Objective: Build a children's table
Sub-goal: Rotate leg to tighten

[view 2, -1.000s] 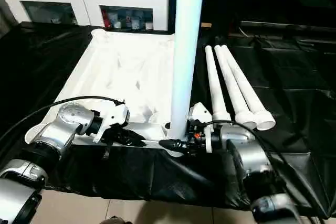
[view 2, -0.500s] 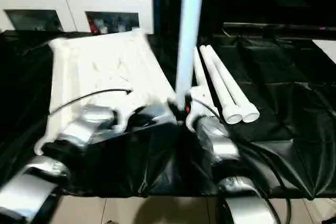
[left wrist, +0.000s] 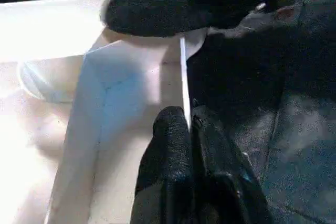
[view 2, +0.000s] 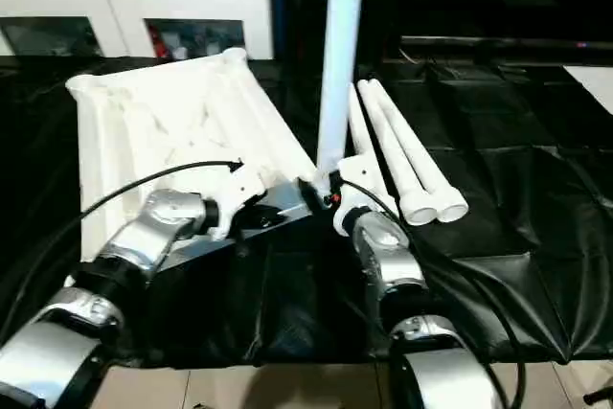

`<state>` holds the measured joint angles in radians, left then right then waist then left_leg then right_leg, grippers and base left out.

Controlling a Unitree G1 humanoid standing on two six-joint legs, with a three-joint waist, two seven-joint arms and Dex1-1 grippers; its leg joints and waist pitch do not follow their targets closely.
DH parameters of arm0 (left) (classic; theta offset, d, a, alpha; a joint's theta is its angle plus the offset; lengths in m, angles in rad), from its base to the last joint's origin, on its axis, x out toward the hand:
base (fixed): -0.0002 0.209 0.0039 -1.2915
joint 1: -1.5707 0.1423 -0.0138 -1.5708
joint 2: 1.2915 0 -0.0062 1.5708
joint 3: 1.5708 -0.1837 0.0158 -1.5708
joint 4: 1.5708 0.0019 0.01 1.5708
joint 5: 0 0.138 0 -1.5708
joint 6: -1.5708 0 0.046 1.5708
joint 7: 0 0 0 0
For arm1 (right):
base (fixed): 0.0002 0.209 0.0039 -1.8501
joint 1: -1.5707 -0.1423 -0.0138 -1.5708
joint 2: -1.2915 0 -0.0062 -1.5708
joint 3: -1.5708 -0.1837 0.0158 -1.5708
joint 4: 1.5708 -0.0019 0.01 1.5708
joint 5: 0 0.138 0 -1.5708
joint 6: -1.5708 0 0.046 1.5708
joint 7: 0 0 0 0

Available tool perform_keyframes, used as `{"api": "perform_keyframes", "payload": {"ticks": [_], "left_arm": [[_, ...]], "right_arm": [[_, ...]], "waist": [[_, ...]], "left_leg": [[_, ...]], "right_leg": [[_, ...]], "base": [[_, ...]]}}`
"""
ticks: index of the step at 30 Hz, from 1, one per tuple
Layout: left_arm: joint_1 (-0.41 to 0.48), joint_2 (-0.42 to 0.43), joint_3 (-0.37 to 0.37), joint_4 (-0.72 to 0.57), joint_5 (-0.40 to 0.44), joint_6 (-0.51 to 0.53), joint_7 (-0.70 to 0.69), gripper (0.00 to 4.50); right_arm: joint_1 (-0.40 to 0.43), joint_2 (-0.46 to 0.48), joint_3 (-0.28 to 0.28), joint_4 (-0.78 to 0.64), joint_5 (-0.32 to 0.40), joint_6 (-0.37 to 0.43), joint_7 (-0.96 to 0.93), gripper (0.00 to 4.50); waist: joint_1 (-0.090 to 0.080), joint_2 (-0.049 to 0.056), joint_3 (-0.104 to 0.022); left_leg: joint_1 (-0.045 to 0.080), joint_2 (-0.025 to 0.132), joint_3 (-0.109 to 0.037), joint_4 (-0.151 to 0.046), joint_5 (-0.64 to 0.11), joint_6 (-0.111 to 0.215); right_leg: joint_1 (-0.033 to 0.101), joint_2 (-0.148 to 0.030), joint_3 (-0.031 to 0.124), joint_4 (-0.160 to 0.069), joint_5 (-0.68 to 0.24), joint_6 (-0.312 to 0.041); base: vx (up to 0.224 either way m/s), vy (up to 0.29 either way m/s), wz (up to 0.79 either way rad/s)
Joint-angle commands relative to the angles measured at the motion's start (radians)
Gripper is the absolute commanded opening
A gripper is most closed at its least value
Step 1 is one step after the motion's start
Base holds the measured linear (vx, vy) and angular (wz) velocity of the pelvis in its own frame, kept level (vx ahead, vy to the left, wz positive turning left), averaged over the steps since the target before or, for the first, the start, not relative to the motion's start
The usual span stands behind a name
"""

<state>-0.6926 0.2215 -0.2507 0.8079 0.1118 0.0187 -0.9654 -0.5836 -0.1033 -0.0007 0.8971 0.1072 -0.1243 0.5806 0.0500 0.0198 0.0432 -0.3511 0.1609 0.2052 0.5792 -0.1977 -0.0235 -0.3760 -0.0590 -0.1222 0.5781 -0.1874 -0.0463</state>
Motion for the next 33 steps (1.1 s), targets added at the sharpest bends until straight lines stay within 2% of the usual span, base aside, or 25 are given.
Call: {"api": "perform_keyframes", "payload": {"ticks": [1,2,4,7,10,11,14,18,23,28,30,33], "left_arm": [[0.013,0.017,-0.028,-0.008,0.005,-0.046,-0.065,0.00],[0.013,0.019,-0.028,-0.007,0.005,-0.047,-0.068,0.00],[0.020,0.060,-0.034,-0.010,-0.011,-0.091,-0.156,0.00],[0.024,0.079,-0.035,-0.014,-0.026,-0.105,-0.212,0.00],[0.025,0.088,-0.031,-0.013,-0.043,-0.110,-0.257,0.00],[0.026,0.101,-0.030,-0.018,-0.063,-0.108,-0.310,0.00],[0.024,0.119,-0.036,-0.018,-0.072,-0.109,-0.368,0.00],[0.021,0.131,-0.042,-0.011,-0.073,-0.107,-0.409,0.00],[0.017,0.140,-0.044,0.000,-0.072,-0.112,-0.432,0.00],[0.016,0.138,-0.038,0.008,-0.073,-0.114,-0.426,0.00],[0.015,0.117,-0.026,0.008,-0.071,-0.087,-0.364,0.00],[0.013,0.103,-0.020,0.009,-0.070,-0.071,-0.328,0.00]], "right_arm": [[0.035,-0.003,0.080,-0.044,0.004,0.030,0.176,3.84],[0.037,-0.005,0.081,-0.047,0.005,0.031,0.183,3.84],[0.074,-0.075,0.103,-0.129,0.028,0.054,0.346,3.84],[0.094,-0.116,0.122,-0.173,0.040,0.068,0.429,3.84],[0.107,-0.147,0.137,-0.206,0.047,0.084,0.490,3.84],[0.126,-0.182,0.156,-0.254,0.051,0.110,0.563,3.84],[0.143,-0.214,0.178,-0.302,0.049,0.133,0.623,3.50],[0.147,-0.226,0.189,-0.329,0.057,0.157,0.652,3.08],[0.148,-0.230,0.198,-0.345,0.060,0.172,0.669,2.82],[0.164,-0.223,0.199,-0.373,0.063,0.202,0.659,2.76],[0.175,-0.194,0.177,-0.365,0.057,0.211,0.579,2.76],[0.175,-0.175,0.163,-0.349,0.050,0.209,0.524,2.75]], "waist": [[0.012,-0.005,-0.054],[0.014,-0.005,-0.055],[0.024,0.000,-0.060],[0.030,-0.001,-0.059],[0.040,0.000,-0.058],[0.047,-0.002,-0.058],[0.053,-0.001,-0.058],[0.060,-0.001,-0.058],[0.064,-0.002,-0.059],[0.066,-0.002,-0.060],[0.066,-0.004,-0.061],[0.063,-0.004,-0.056]], "left_leg": [[-0.004,0.094,-0.045,-0.062,-0.160,0.098],[-0.004,0.094,-0.046,-0.060,-0.154,0.102],[-0.001,0.098,-0.044,-0.057,-0.131,0.114],[-0.001,0.100,-0.043,-0.057,-0.132,0.124],[0.001,0.100,-0.042,-0.058,-0.143,0.107],[0.003,0.100,-0.042,-0.058,-0.143,0.103],[0.005,0.102,-0.044,-0.059,-0.137,0.101],[0.005,0.102,-0.044,-0.060,-0.145,0.088],[0.005,0.101,-0.045,-0.059,-0.133,0.081],[0.004,0.101,-0.045,-0.058,-0.120,0.085],[0.004,0.102,-0.044,-0.058,-0.120,0.081],[0.005,0.100,-0.045,-0.060,-0.147,0.066]], "right_leg": [[0.047,-0.127,0.081,-0.072,-0.238,-0.165],[0.047,-0.128,0.080,-0.070,-0.228,-0.166],[0.044,-0.126,0.079,-0.063,-0.178,-0.175],[0.043,-0.125,0.078,-0.061,-0.158,-0.179],[0.041,-0.127,0.079,-0.064,-0.183,-0.182],[0.042,-0.126,0.079,-0.064,-0.191,-0.175],[0.039,-0.126,0.080,-0.063,-0.181,-0.176],[0.039,-0.129,0.080,-0.065,-0.208,-0.169],[0.041,-0.129,0.079,-0.065,-0.209,-0.163],[0.041,-0.129,0.079,-0.062,-0.185,-0.166],[0.042,-0.131,0.079,-0.061,-0.186,-0.166],[0.039,-0.131,0.078,-0.069,-0.247,-0.157]], "base": [[0.000,0.000,0.00],[0.000,0.000,0.00],[0.000,0.000,0.00],[0.000,0.000,0.00],[0.000,0.000,0.00],[0.000,0.000,0.00],[0.000,0.000,0.00],[0.000,0.000,0.00],[0.000,0.000,0.00],[0.000,0.000,0.00],[0.000,0.000,0.00],[0.000,0.000,0.00]]}}
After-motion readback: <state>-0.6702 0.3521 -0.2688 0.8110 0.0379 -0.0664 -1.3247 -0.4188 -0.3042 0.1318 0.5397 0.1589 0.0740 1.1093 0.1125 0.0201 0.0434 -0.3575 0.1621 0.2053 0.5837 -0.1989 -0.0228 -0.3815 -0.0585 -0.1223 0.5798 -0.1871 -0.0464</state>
